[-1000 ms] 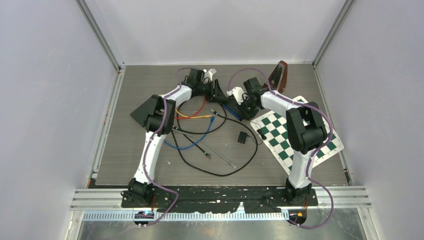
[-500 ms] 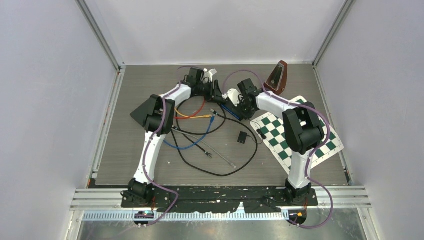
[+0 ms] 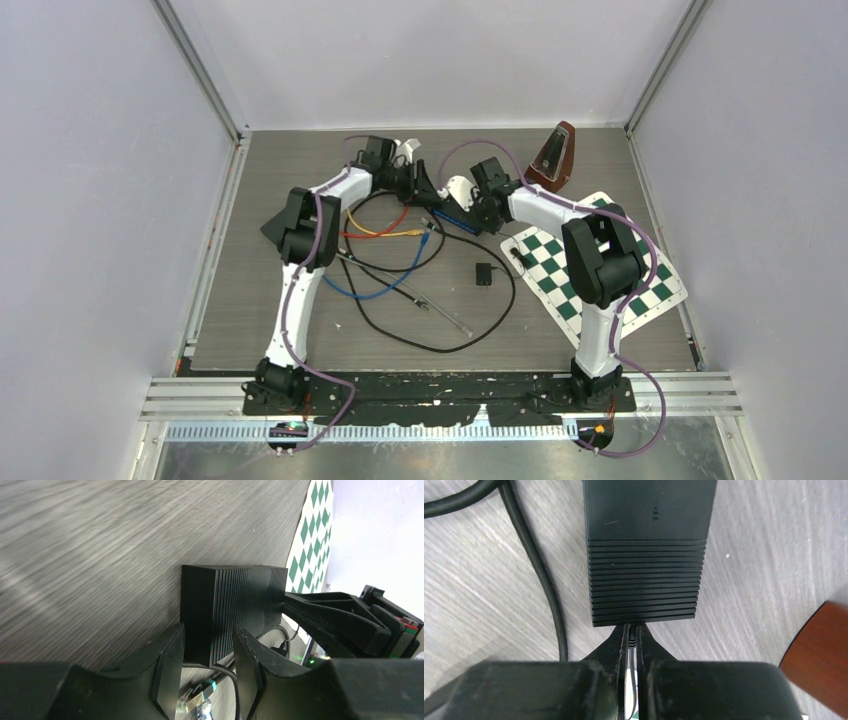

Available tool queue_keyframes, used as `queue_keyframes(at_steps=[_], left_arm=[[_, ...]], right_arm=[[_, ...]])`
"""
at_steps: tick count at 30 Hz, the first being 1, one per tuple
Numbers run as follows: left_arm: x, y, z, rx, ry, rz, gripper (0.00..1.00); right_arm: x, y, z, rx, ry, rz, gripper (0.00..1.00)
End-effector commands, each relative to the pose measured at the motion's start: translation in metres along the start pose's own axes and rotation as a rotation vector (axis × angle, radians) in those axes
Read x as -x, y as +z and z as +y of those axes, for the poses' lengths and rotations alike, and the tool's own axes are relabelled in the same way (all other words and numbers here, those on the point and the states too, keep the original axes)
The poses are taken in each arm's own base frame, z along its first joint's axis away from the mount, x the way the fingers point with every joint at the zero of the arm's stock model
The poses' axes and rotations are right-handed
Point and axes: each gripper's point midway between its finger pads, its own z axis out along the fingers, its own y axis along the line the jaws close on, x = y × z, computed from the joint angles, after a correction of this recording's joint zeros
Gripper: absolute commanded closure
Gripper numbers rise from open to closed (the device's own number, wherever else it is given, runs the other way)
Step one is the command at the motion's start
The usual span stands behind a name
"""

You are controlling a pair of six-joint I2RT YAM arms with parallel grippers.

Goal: Insert the plug into the switch port
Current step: Insert the power into the switch port.

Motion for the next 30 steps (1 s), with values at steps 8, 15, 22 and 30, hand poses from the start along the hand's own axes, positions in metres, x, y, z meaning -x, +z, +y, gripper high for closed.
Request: queue_keyframes(at_steps=[8, 15, 22, 30], left_arm=[[0.032, -0.039, -0.038, -0.062, -0.07, -0.067, 0.53], [0.036, -0.033, -0.029, -0.046, -0.084, -0.064, 0.52], [0.033, -0.026, -0.024, -0.055, -0.088, -0.061, 0.52], [0.031, -0.022, -0.02, -0.052, -0.097, -0.056, 0.54]], right_arm=[[0.05, -0.028, -0.038, -0.072, -0.035, -0.272, 0.67], [0.018, -0.029, -0.045, -0.017, -0.018, -0.213, 0.53], [0.005, -0.017, -0.024, 0.09, -0.024, -0.18, 0.53], [0.002, -0.004, -0.015, 0.142, -0.004, -0.155, 0.54]])
